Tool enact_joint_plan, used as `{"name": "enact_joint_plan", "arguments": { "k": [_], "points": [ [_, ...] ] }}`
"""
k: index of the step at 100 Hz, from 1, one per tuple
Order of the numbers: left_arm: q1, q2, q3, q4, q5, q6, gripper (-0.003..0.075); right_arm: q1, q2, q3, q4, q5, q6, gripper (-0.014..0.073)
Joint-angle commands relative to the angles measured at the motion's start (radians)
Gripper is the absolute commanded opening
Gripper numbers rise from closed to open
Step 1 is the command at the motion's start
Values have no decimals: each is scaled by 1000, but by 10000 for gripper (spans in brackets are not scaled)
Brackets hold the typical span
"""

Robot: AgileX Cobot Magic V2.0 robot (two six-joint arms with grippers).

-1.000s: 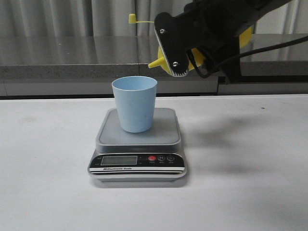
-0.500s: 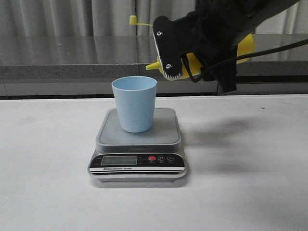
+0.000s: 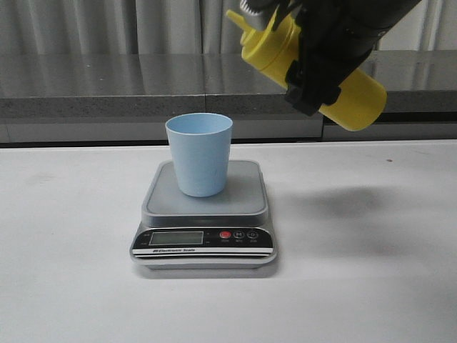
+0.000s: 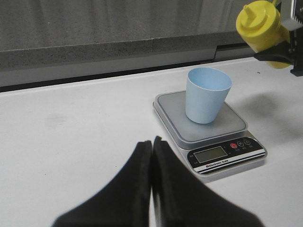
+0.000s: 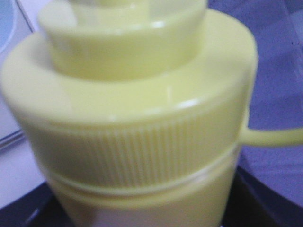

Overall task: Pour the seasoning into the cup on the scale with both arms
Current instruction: 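Tilt the bottle upright with the right gripper and move it back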

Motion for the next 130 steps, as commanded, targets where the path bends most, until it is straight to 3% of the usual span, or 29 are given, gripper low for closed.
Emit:
{"name": "enact_joint_plan", "arguments": {
  "k": [1, 25, 61, 76, 94, 130],
  "points": [
    [0, 9, -26, -18, -71, -10, -20, -35, -73, -16, 87, -95, 8, -58],
    [0, 9, -26, -18, -71, -10, -20, -143, -103, 42, 389, -291, -77, -58],
    [0, 9, -26, -18, -71, -10, -20, -259, -101, 256, 946, -731, -452, -58],
    [0, 9, -26, -18, -71, -10, -20, -307, -77, 334, 969, -864, -438, -58],
    [0, 9, -26, -18, -71, -10, -20, -347, 6, 343, 965, -951, -271, -58],
    [0, 9, -26, -18, -71, -10, -20, -349, 117, 343, 964, -1086, -265, -58]
  ]
}}
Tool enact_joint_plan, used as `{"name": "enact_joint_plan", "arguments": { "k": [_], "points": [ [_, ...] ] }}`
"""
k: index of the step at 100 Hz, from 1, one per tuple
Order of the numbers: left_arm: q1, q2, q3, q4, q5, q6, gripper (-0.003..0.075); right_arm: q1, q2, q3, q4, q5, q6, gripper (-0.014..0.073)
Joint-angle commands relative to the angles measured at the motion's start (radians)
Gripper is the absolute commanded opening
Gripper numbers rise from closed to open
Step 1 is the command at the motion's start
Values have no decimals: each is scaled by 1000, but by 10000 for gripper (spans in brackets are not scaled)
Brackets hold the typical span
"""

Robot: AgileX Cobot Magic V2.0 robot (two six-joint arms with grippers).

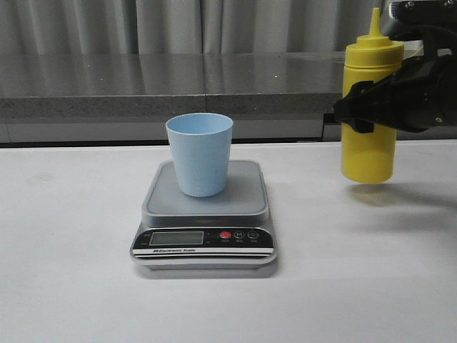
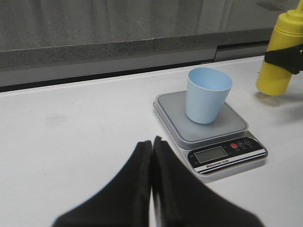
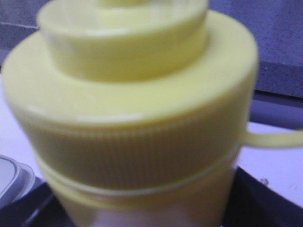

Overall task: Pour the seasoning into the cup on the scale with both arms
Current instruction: 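Tilt the bottle upright with the right gripper and move it back, then lower the yellow bottle onto the table with the right gripper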

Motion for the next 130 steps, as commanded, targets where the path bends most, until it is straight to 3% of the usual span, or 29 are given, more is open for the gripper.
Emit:
{"name": "enact_joint_plan", "arguments": {
  "k": [1, 58, 72, 91, 105, 112, 130],
  "points": [
    [0, 9, -26, -18, -71, -9, -20, -6, -18, -20, 1, -121, 4, -58],
    [0, 9, -26, -18, -71, -9, -20, -6, 65, -20, 0, -207, 9, -39],
    [0, 9, -26, -18, -71, -9, -20, -6, 65, -20, 0, -207, 9, 98],
    [0, 9, -26, -18, -71, -9, -20, -6, 65, -5, 2, -244, 9, 417],
    [0, 9, -26, -18, -71, -9, -20, -6, 65, 19, 18, -275, 9, 606],
    [0, 9, -26, -18, -71, -9, -20, -6, 65, 27, 21, -275, 9, 664],
    [0, 9, -26, -18, -71, -9, -20, -6, 65, 43, 21, -293, 27, 664]
  ]
}}
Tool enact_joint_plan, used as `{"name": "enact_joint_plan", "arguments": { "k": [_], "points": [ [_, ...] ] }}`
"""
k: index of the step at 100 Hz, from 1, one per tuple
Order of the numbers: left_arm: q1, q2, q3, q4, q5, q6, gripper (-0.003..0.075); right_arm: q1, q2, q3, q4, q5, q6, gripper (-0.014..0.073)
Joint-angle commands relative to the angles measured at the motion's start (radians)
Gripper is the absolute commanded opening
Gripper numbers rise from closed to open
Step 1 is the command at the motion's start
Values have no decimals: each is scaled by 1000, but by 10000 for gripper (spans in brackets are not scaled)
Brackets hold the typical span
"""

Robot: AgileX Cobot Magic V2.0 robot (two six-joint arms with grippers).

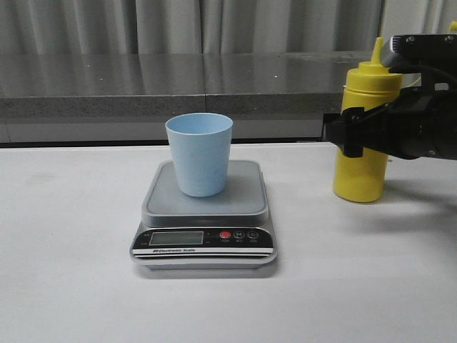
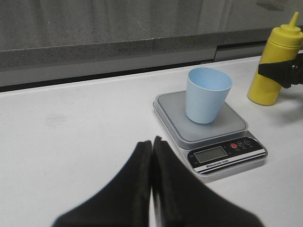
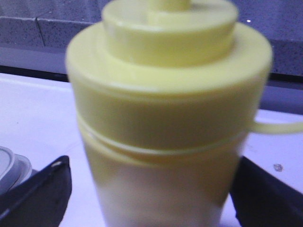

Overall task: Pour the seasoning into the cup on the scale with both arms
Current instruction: 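Lower the yellow bottle onto the table with the right gripper, then open the right gripper and withdraw it from the bottle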

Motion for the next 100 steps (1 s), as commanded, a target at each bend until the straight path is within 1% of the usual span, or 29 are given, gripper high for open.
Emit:
{"name": "enact_joint_plan", "arguments": {
  "k": [1, 19, 37, 54, 61, 68, 75, 79, 84, 91, 98, 99, 100],
  "points": [
    [0, 9, -26, -18, -71, -9, -20, -3, -43, -5, 8, -99, 14, 664],
    [0, 9, -26, -18, -71, -9, -20, -3, -70, 27, 10, -115, 24, 664],
    [0, 9, -26, -18, -71, -9, -20, -3, -130, 96, 23, -152, 24, 664],
    [0, 9, -26, -18, -71, -9, -20, -3, -222, 160, 28, -128, 24, 663],
    [0, 9, -26, -18, -71, -9, -20, -3, -271, 185, 28, -106, 24, 635],
    [0, 9, -26, -18, -71, -9, -20, -3, -323, 208, 29, -61, 24, 552],
    [0, 9, -26, -18, -71, -9, -20, -3, -376, 230, 34, -6, 24, 430],
    [0, 9, -26, -18, -71, -9, -20, -3, -409, 245, 41, 29, 24, 328],
    [0, 9, -26, -18, -71, -9, -20, -3, -449, 257, 49, 63, 24, 238],
    [0, 9, -26, -18, -71, -9, -20, -3, -505, 279, 68, 117, 24, 78],
    [0, 9, -26, -18, -71, -9, -20, -3, -563, 300, 81, 150, 24, -37],
    [0, 9, -26, -18, -71, -9, -20, -3, -575, 305, 86, 161, 24, -71],
    [0, 9, -26, -18, -71, -9, -20, -3, -581, 307, 90, 161, 24, -71]
  ]
}}
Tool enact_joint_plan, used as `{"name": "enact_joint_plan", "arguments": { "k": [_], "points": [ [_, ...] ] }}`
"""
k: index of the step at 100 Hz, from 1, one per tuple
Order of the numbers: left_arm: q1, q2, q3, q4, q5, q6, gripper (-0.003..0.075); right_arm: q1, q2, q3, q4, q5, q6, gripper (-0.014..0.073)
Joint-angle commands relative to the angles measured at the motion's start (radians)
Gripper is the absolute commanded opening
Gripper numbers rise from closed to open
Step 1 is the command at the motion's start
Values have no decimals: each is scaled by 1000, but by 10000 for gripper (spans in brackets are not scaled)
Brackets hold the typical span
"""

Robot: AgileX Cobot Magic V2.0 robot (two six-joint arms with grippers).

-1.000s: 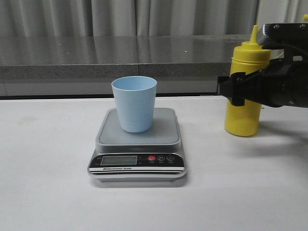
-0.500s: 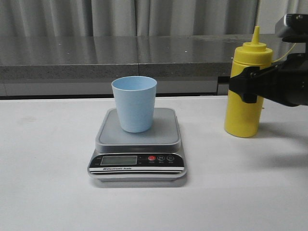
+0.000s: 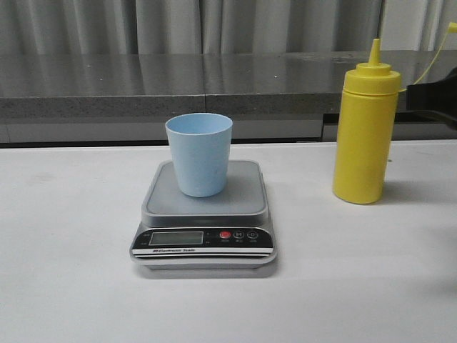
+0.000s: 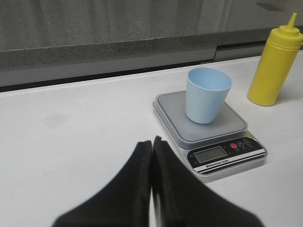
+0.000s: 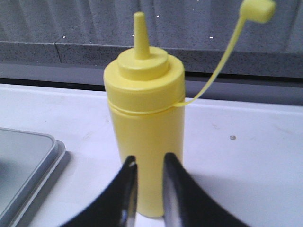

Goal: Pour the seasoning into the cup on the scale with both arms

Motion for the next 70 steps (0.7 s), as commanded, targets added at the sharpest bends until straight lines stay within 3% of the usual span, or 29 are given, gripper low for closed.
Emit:
{"name": "enact_joint_plan", "arguments": {
  "k": [1, 18, 70],
  "points": [
    [0, 9, -26, -18, -71, -9, -20, -3, -94, 6, 30, -16, 1, -73],
    [0, 9, -26, -18, -71, -9, -20, -3, -254, 37, 71, 104, 1, -60],
    [0, 9, -26, -18, -71, -9, -20, -3, -579, 144, 114, 223, -15, -60]
  ]
}}
